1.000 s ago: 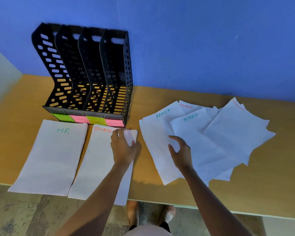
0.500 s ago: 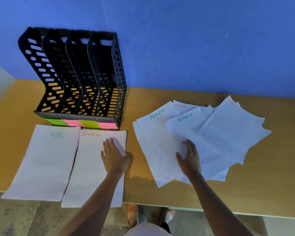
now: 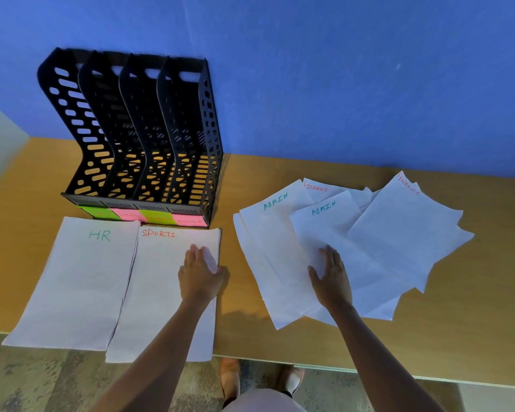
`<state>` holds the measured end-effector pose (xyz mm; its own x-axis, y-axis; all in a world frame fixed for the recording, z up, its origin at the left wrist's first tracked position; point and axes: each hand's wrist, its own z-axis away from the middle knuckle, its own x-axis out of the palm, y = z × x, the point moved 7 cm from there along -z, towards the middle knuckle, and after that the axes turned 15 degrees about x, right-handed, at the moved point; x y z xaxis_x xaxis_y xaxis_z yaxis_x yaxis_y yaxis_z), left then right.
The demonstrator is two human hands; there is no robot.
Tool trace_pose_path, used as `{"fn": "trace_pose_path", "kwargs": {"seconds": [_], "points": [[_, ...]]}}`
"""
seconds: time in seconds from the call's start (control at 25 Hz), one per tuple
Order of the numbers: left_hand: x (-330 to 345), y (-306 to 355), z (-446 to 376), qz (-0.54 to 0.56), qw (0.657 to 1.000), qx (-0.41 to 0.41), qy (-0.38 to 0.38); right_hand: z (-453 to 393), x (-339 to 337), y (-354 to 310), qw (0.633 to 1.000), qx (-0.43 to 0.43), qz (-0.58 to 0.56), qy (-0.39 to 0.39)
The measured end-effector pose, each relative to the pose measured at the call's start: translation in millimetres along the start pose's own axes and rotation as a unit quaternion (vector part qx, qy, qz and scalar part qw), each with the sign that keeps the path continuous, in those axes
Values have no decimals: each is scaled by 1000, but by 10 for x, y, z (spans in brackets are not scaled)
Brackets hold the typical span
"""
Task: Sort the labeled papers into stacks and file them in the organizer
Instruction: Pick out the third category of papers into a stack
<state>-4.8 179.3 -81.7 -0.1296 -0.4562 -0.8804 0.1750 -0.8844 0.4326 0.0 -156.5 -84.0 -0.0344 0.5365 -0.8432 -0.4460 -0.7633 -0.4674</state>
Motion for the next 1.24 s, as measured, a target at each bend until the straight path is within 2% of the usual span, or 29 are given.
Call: {"fn": "trace_pose_path", "kwargs": {"seconds": [0.12, 0.28, 0.48, 0.64, 0.76, 1.0, 1.24], "points": [[11, -9, 40, 8, 1000, 12, -2, -3, 9, -3, 1000, 3, 4, -2], [30, 13, 133, -22, 994, 107, -22, 2, 18, -2, 1000, 1, 11, 1], [-3, 51, 304, 15, 977, 199, -70, 9, 36, -20, 1000, 5, 13, 6], [91, 113, 629, -13, 920, 351, -175, 8, 44, -41, 1000, 13, 21, 9], [168, 75, 818, -86, 873, 418, -236, 14, 50, -45, 1000, 14, 24, 10], [209, -36, 862, -179, 816, 446, -322, 26, 69, -58, 1000, 12, 25, 1], [211, -75, 814, -202, 815, 443, -314, 44, 34, -85, 1000, 6, 20, 6]]}}
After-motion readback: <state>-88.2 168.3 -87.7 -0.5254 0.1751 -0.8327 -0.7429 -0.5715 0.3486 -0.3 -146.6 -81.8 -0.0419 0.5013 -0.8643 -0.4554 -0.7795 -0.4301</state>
